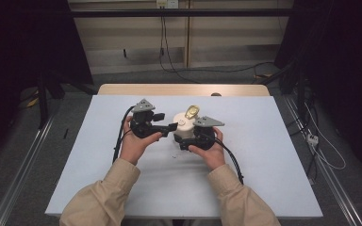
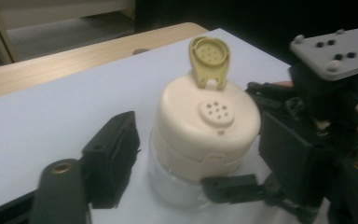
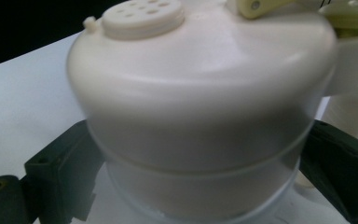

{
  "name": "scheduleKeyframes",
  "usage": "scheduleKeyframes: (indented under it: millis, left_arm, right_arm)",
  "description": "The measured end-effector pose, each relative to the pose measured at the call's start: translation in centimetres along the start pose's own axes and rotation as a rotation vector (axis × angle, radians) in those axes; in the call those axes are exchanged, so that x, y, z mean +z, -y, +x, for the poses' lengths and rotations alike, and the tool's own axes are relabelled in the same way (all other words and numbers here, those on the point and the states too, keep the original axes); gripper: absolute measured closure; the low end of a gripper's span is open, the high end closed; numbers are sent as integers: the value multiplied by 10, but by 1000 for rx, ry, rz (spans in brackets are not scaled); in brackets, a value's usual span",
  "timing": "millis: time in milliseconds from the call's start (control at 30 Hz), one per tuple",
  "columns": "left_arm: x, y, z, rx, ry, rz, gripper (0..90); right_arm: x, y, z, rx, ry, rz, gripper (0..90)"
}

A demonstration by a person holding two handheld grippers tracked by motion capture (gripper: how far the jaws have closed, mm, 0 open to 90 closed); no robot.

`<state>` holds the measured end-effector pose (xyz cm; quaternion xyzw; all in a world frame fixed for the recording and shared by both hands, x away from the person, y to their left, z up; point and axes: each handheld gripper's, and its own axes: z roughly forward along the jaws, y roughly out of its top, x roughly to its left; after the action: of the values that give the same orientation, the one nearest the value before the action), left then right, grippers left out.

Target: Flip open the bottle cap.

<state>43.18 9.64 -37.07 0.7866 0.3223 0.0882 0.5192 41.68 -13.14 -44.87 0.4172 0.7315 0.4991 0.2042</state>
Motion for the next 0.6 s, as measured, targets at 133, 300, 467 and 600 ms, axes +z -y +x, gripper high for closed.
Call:
scheduleKeyframes:
  millis: [133, 300, 467, 600]
  left_arm:
    - [-8, 11, 2, -5, -15, -3, 170]
    - [-20, 27, 4, 12, -50, 13, 98]
    - [-30, 45, 10, -5, -52, 12, 62]
    - [-38, 57, 16, -11, -52, 13, 54]
  right_arm:
    - [-6, 5, -3, 7, -9, 9, 42]
    - [-21, 5, -3, -18, -26, -9, 42]
    - [-36, 5, 0, -19, -55, -23, 50]
    - [-47, 7, -1, -12, -63, -39, 62]
